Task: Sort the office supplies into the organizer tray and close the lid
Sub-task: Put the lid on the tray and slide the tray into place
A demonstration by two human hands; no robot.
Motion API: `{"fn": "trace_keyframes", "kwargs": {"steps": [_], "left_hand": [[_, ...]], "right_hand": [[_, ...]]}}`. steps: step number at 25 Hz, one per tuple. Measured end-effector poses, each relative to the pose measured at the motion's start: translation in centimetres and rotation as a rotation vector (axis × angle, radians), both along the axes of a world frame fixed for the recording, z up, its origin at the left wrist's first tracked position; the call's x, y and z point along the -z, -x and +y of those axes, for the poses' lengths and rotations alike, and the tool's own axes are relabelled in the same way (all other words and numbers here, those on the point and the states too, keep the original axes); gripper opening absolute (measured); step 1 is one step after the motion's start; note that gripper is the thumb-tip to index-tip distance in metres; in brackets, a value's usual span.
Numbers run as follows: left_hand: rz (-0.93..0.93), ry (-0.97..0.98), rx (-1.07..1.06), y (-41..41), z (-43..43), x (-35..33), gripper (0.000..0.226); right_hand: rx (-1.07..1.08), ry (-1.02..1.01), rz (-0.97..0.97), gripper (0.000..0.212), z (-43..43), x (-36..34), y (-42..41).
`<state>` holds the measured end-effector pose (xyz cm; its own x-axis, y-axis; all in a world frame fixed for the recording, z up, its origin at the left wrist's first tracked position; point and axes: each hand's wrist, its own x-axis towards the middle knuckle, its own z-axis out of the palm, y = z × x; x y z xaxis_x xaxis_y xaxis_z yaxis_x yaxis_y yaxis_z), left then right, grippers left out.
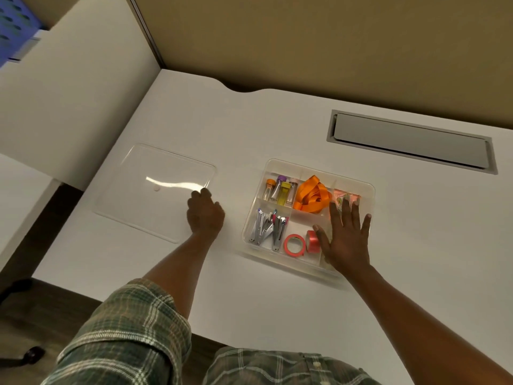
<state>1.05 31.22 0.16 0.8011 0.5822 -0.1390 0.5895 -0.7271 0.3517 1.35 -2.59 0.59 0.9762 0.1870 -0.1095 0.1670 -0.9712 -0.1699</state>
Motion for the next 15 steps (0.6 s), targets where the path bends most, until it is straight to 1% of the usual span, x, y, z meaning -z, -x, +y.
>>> {"fn": "trace_keyframes", "kwargs": {"steps": [1, 3, 6, 12, 15], "left_hand": [[0.067, -0.053, -0.031, 0.4, 1.1, 0.0, 0.03], [0.149, -0.082, -0.072, 1.1, 2.5, 0.2, 0.028], [0.197, -0.081, -0.071, 1.4, 2.9, 0.6, 0.024], [0.189, -0.084, -0.021, 1.0, 2.3, 0.6, 0.022], [0.119, -0.093, 0.012, 0.4, 1.6, -0.4, 0.021]], "right_hand": [[-0.018, -0.02, 0.003, 0.079, 0.9, 0.0, 0.1], [-0.055, -0.07, 0.007, 0.079, 2.6, 0.1, 0.3], [-0.101, -0.1, 0.014, 0.078, 4.5, 0.3, 0.6], [-0.137, -0.149, 0.02, 0.076, 5.9, 0.3, 0.9], [-0.134, -0.158, 0.02, 0.076, 6.0, 0.0, 0.7]]}}
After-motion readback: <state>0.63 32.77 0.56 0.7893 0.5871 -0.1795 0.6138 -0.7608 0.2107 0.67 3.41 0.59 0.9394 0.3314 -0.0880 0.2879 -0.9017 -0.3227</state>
